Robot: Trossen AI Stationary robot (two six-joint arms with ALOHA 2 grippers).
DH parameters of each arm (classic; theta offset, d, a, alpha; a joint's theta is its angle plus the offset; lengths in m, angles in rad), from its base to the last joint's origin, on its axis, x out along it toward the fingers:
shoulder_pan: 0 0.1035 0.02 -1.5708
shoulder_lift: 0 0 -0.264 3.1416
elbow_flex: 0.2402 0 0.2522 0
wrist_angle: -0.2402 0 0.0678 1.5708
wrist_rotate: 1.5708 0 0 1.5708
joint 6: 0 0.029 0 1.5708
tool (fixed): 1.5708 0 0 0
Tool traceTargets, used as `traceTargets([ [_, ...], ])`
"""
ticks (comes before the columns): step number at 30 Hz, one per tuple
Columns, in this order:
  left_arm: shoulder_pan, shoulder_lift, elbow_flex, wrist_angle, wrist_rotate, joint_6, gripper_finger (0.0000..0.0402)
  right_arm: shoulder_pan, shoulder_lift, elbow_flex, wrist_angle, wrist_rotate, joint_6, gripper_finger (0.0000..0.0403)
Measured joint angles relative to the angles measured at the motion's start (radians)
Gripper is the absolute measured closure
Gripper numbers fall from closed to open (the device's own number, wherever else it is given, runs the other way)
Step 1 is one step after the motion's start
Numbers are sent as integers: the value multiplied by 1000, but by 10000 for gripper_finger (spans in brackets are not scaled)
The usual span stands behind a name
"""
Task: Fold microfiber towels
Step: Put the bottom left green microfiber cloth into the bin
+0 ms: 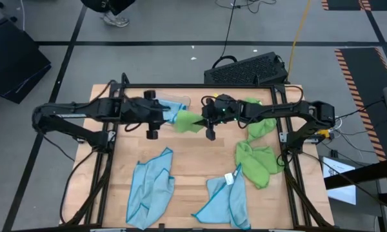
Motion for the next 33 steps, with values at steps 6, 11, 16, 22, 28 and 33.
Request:
traceTargets([
  [6, 0, 61, 2, 203, 82, -4, 126, 27, 0, 0, 21, 0, -39, 395],
  [11, 0, 200, 0, 229, 58, 27, 45, 41, 0, 0, 37, 1, -63, 395],
  [16, 6, 294, 0, 208, 71, 71, 4, 53, 0, 0, 30, 3, -106, 395],
  [22, 42, 308, 0, 172, 125, 86, 37, 56, 0, 0, 10, 2, -137, 394],
  [28, 63, 218, 3, 119, 126, 156, 105, 55, 1, 0, -33, -2, -142, 393],
  [33, 63, 148, 0, 107, 127, 140, 179, 54, 1, 0, -28, -8, -146, 393],
])
